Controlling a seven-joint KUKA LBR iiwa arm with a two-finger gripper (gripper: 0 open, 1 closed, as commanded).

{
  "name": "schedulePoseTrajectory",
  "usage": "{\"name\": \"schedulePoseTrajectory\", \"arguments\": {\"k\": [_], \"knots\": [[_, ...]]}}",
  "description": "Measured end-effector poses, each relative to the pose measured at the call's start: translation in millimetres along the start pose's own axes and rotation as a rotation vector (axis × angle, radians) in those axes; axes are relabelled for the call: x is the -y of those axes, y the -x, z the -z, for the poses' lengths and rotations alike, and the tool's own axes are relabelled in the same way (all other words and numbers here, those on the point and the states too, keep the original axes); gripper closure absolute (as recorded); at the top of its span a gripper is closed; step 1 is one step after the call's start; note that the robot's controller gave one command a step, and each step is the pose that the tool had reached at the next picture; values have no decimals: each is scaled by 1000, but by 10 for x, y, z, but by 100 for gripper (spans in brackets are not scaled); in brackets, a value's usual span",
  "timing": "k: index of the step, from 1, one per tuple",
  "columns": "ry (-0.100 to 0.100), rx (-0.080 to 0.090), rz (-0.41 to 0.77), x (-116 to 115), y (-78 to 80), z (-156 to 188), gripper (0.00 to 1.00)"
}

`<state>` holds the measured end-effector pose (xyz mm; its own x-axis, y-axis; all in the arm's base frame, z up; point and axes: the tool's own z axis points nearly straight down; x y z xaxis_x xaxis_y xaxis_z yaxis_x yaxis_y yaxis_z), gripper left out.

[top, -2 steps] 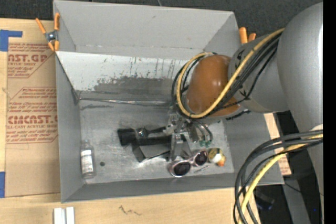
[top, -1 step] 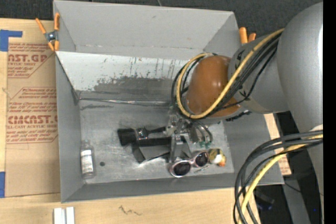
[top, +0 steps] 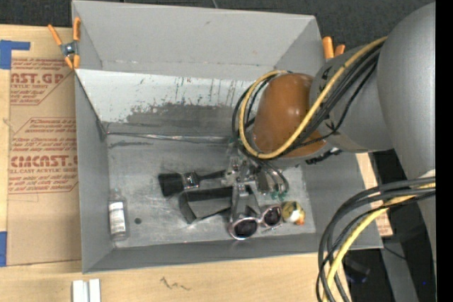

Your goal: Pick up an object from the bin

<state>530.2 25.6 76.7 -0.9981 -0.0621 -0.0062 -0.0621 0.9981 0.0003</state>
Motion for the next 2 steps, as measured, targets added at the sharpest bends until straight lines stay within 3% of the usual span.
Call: {"name": "schedulePoseTrajectory", "arguments": {"k": [1, 2], "knots": [[0, -10, 2, -2, -17, 185, 100], [0, -5, 2, -2, 3, 286, 100]]}}
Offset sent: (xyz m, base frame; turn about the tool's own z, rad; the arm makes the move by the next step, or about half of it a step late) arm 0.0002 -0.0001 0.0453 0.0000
